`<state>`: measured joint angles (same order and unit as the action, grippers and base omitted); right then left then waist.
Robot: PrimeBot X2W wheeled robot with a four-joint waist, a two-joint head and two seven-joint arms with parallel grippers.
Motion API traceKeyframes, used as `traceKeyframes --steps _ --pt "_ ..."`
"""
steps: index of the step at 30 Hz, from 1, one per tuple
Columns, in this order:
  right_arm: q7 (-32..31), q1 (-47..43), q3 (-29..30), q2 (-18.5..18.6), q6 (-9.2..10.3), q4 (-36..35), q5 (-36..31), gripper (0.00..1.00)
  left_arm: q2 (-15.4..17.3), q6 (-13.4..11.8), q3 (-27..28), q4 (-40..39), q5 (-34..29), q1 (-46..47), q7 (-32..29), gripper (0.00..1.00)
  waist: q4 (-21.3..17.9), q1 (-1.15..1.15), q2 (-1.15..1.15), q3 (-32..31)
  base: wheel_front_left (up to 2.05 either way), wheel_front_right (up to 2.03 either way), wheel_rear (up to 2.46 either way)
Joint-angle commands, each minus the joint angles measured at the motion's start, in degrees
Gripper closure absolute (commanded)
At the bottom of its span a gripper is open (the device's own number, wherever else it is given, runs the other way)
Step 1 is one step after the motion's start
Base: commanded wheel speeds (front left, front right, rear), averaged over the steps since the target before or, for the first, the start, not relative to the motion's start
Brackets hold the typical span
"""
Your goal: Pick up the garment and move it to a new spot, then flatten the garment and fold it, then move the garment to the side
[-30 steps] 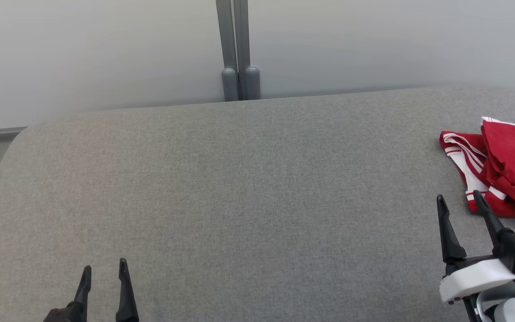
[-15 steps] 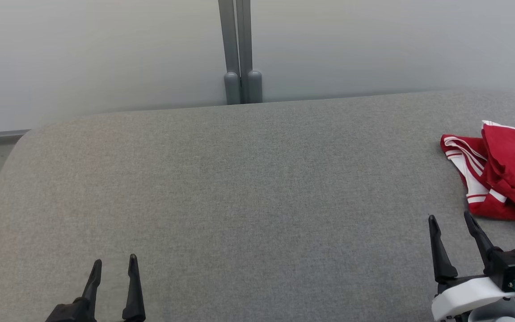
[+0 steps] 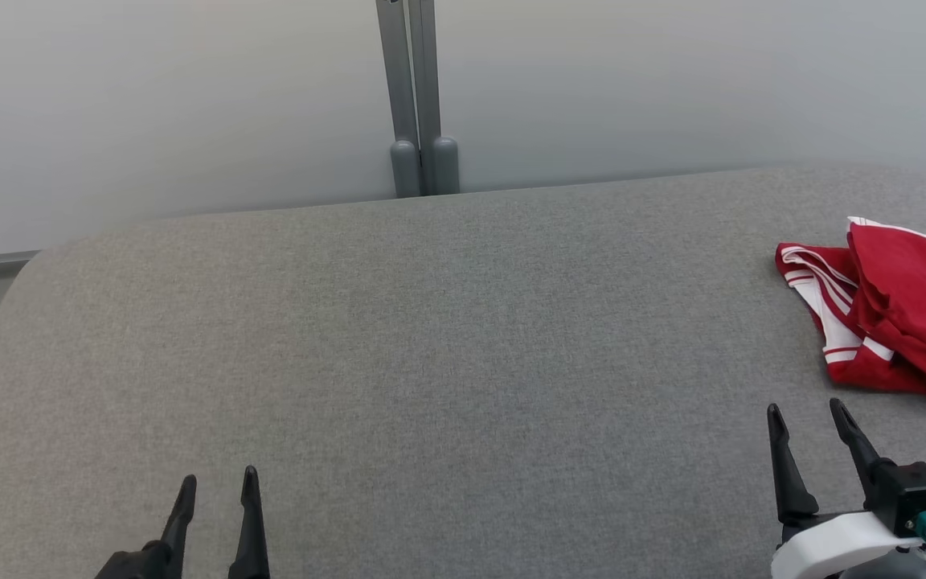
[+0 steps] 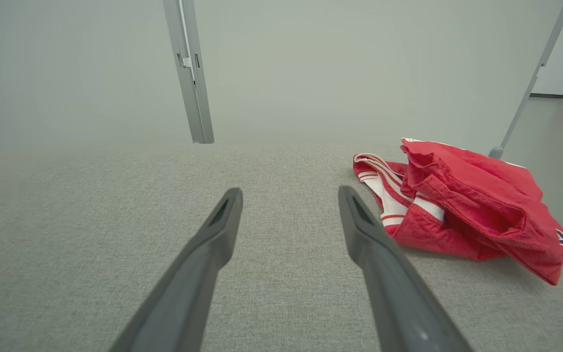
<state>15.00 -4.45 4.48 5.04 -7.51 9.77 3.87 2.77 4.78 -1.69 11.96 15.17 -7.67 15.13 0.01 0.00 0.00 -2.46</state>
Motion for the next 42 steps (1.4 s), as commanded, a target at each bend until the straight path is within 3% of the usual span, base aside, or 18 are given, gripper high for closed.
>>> traceKeyframes --steps 1,7,19,42 --pt "-0.02 -0.02 -0.01 -0.08 0.00 0.29 0.00 1.00 -0.04 0.00 -0.10 0.37 -0.01 -0.05 0.00 1.00 -0.03 0.00 0.00 -0.01 0.00 0.00 0.00" --pt "-0.77 -0.19 0.06 -1.03 0.00 3.23 1.18 1.00 -0.25 0.04 -0.13 3.11 1.05 -0.43 -0.33 1.00 -0.04 0.00 0.00 0.01 0.00 0.00 0.00" --pt "-4.39 1.76 0.44 -1.20 0.00 3.31 16.30 1.00 -0.17 0.52 1.33 2.89 14.24 2.19 -4.02 1.00 -0.04 0.00 0.00 0.29 0.00 0.00 0.00" --pt "-9.44 4.56 0.89 -1.45 0.01 3.44 37.86 1.00 -0.05 1.22 3.40 2.55 33.03 5.84 -9.25 1.00 -0.03 0.00 0.00 0.76 0.00 0.00 0.00"
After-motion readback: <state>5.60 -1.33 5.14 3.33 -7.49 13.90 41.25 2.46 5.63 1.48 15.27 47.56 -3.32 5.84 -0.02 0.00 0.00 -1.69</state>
